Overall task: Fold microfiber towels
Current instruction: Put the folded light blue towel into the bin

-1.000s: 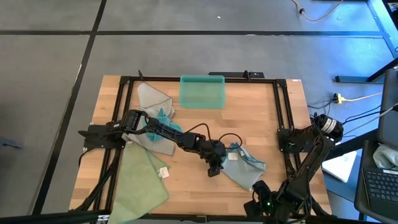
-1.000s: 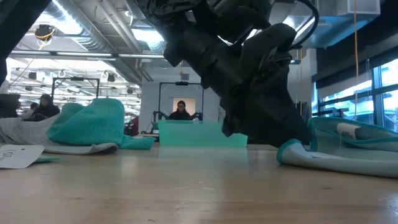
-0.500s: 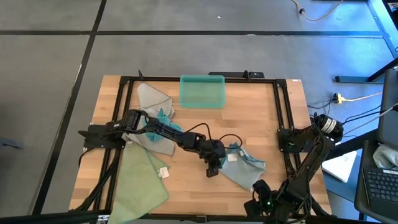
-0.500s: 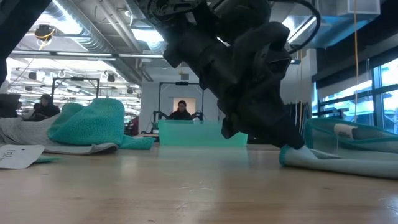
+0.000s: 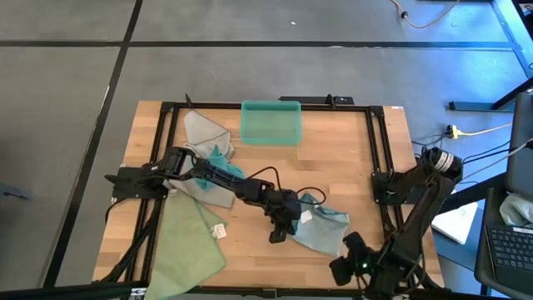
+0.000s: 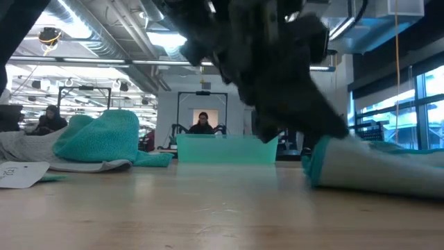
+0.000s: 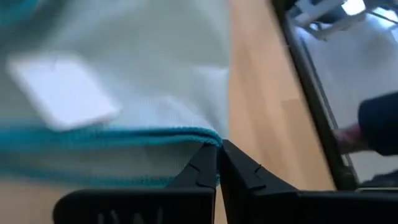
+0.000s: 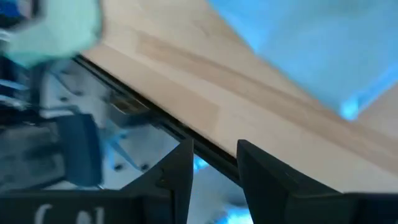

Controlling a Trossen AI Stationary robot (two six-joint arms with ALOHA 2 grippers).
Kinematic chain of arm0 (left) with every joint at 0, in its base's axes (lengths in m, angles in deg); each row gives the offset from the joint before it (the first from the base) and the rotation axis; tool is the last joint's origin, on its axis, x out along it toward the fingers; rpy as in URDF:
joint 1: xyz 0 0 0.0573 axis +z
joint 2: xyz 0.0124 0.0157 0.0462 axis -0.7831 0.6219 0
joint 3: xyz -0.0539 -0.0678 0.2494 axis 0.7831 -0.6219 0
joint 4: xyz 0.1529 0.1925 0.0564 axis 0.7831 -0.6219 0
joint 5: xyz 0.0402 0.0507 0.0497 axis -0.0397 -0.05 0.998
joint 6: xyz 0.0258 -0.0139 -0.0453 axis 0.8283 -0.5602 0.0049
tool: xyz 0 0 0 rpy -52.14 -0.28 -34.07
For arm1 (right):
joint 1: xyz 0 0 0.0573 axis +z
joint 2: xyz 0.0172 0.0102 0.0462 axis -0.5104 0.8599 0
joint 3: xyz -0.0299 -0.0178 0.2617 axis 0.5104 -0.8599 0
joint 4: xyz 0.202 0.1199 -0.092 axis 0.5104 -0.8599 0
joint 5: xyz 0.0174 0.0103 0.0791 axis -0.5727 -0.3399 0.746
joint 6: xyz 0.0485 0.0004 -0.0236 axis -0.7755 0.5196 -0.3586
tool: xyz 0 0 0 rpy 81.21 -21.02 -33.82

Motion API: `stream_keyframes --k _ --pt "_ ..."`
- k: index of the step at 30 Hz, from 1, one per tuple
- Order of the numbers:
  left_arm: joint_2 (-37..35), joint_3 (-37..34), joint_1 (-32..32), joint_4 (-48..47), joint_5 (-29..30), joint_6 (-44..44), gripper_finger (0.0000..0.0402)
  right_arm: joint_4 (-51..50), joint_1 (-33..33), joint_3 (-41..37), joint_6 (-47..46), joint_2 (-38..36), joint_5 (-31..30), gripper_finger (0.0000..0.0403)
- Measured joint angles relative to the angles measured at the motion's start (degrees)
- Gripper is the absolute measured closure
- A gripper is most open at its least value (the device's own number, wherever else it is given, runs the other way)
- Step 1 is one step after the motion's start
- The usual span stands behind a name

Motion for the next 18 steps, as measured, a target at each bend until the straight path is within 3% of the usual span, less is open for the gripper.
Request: stream_keyframes --k 5,10,18 --pt "-2.92 0.0 -1.67 -0.42 -0.64 5.31 0.0401 -3.81 0.18 0.02 -0.01 -4.19 0.54 0.0276" --pt "-3.99 0.07 -3.46 -0.69 1.93 9.08 0.0401 -11.05 0.54 0.04 -0.43 -3.38 13.51 0.0276" --pt "-3.96 0.05 -6.89 -2.92 9.17 11.56 0.0401 -9.93 2.0 0.02 6.55 1.9 10.06 0.0276"
